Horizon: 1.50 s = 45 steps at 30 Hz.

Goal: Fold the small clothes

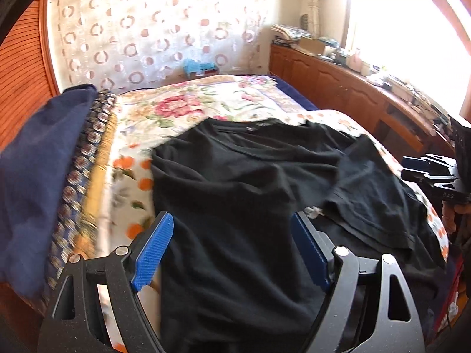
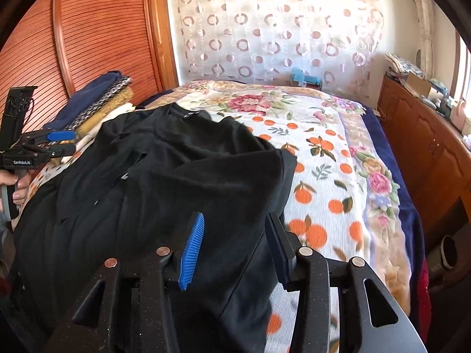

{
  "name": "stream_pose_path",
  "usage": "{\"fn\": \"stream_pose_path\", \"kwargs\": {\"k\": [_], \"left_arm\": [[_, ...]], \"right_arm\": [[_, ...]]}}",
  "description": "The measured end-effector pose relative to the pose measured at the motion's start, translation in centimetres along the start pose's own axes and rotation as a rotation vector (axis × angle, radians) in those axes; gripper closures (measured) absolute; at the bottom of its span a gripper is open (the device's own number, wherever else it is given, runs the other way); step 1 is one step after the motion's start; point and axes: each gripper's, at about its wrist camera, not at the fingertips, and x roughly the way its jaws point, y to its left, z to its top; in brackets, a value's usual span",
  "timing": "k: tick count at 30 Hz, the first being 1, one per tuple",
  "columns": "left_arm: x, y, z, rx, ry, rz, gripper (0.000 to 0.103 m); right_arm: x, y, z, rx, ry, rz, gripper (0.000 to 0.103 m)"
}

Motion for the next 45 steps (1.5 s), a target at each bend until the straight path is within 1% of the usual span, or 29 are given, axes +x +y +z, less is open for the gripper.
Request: {"fn": "stream_pose_path", "kwargs": {"k": [3, 5, 7, 10, 15, 20, 26, 31, 34, 36, 37, 38, 39, 40, 41, 42, 43, 45], "left_arm": [[1.0, 1.7, 1.0, -0.002, 0.010, 0.035, 0.021], [1.9, 2.4, 1.5, -0.002, 0.025, 0.050, 0.029], [3.2, 3.1, 1.9, -0.015, 0.049, 0.055, 0.029], [5.0, 4.0, 2.3, -0.036, 0.083, 0.060, 0.033], [7.4, 4.7, 2.7, -0.047, 0.123, 0.075, 0.033], [8.8, 4.9, 2.7, -0.050, 0.152, 0.084, 0.033], [9.8, 5.4, 2.5, -0.062, 0.170, 0.078, 0.033], [10.2, 5.8, 2.6, -0.085, 0.170, 0.057, 0.033], [10.3, 6.1, 2.8, -0.093, 0.166, 0.048, 0.033], [10.3, 6.2, 2.8, -0.094, 0.163, 0.042, 0.034], [10.6, 6.4, 3.0, -0.094, 0.160, 0.040, 0.038], [10.6, 6.4, 3.1, -0.091, 0.157, 0.036, 0.053], [10.6, 6.3, 3.1, -0.088, 0.157, 0.038, 0.056], [10.5, 6.2, 3.2, -0.089, 0.159, 0.027, 0.068], [10.5, 6.1, 3.3, -0.089, 0.163, 0.011, 0.079], [10.3, 5.9, 3.3, -0.085, 0.162, 0.007, 0.084], [10.0, 5.7, 3.4, -0.075, 0.153, 0.011, 0.090], [8.9, 5.4, 3.8, -0.057, 0.121, 0.037, 0.092]], "right_arm": [[1.4, -0.9, 1.1, 0.008, 0.016, -0.002, 0.057], [2.5, -1.5, 1.7, 0.009, 0.030, -0.011, 0.056], [3.5, -1.9, 2.5, 0.017, 0.045, -0.008, 0.056], [5.1, -2.7, 3.1, 0.028, 0.062, -0.001, 0.056], [7.5, -4.0, 3.7, 0.053, 0.092, 0.004, 0.056], [9.3, -4.9, 4.3, 0.078, 0.120, 0.027, 0.055], [10.2, -4.7, 5.4, 0.083, 0.115, 0.047, 0.053], [10.9, -4.0, 5.5, 0.042, 0.117, 0.064, 0.053], [11.0, -3.5, 5.3, 0.006, 0.112, 0.033, 0.053], [11.0, -3.7, 5.2, 0.007, 0.107, 0.034, 0.053], [11.0, -3.8, 5.2, 0.010, 0.105, 0.037, 0.054], [11.0, -3.8, 5.2, 0.011, 0.104, 0.039, 0.054], [11.0, -3.8, 5.2, 0.009, 0.103, 0.035, 0.060], [11.0, -3.7, 5.2, 0.006, 0.103, 0.027, 0.064], [11.0, -3.7, 5.2, 0.004, 0.104, 0.023, 0.078], [11.0, -3.7, 5.2, 0.007, 0.107, 0.040, 0.088], [11.0, -3.7, 5.3, 0.011, 0.110, 0.071, 0.089], [10.8, -3.3, 5.5, -0.003, 0.096, 0.065, 0.091]]}}
